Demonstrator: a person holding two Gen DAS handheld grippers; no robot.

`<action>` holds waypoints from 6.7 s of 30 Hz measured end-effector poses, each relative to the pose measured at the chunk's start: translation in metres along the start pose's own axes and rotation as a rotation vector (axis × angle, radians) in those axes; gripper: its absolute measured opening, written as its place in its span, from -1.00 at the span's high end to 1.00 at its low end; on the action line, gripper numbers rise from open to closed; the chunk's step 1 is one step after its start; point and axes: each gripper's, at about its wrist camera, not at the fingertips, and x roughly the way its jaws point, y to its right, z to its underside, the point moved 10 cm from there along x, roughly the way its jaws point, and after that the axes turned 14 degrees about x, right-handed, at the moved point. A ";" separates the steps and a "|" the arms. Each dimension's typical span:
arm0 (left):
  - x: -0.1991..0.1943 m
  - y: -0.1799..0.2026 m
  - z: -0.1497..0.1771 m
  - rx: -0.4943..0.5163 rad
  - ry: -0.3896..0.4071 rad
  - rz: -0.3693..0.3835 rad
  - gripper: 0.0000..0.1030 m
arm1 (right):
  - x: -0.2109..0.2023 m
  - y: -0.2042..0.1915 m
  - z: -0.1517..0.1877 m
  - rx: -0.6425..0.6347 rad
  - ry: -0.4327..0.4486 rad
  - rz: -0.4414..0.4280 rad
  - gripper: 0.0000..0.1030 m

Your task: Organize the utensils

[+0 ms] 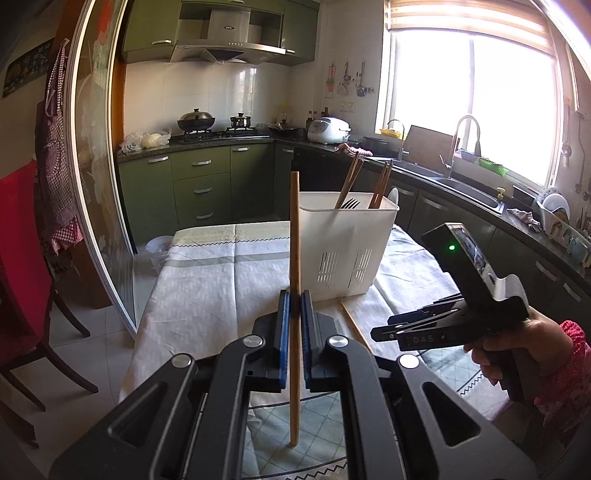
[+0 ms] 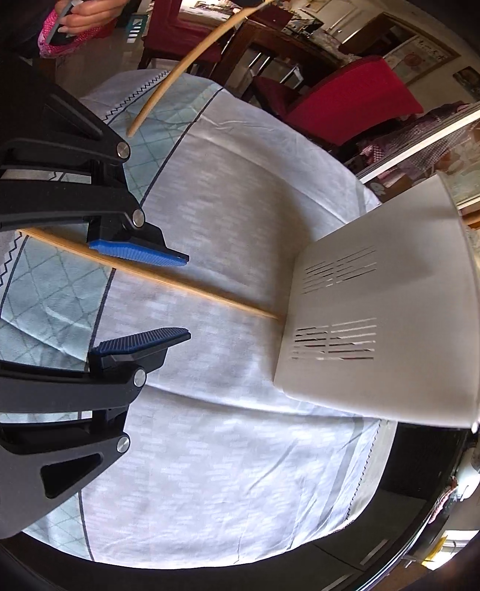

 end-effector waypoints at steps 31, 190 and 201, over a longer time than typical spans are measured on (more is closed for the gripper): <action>-0.003 -0.008 0.007 -0.014 0.031 0.053 0.89 | 0.026 -0.016 -0.009 0.031 0.056 0.117 0.86; -0.123 0.024 0.007 -0.056 0.219 -0.172 -0.87 | -0.268 0.018 0.148 -0.047 0.909 0.045 -0.92; -0.124 0.025 0.007 -0.058 0.216 -0.160 -0.87 | -0.267 0.016 0.146 -0.049 0.907 0.038 -0.92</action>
